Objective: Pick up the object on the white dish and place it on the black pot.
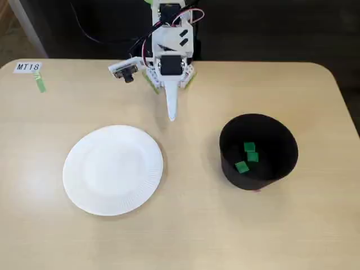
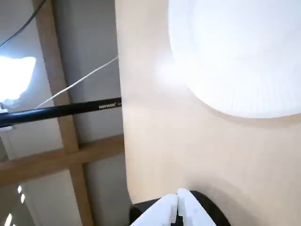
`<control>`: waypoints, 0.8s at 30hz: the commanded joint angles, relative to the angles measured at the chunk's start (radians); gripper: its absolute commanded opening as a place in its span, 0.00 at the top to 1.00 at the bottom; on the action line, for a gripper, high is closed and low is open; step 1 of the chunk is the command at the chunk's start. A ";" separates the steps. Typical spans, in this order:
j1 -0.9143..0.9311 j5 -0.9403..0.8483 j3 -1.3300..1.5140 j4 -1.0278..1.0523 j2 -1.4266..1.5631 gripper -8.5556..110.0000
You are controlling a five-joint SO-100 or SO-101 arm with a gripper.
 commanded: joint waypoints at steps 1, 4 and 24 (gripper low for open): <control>-0.005 0.000 0.057 0.006 0.083 0.93; -0.006 0.009 0.132 0.067 0.210 0.93; -0.028 -0.006 0.256 0.103 0.245 0.93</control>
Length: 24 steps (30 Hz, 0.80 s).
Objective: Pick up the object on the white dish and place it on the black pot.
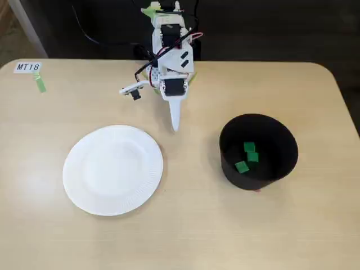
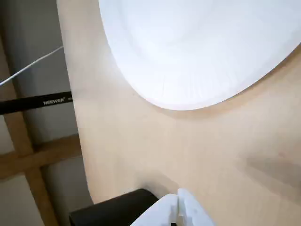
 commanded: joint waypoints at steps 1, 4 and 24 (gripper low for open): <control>0.005 -0.003 0.035 -0.008 0.115 0.93; 0.000 -0.008 0.035 -0.008 0.115 0.93; -0.002 -0.003 0.072 -0.121 0.115 0.93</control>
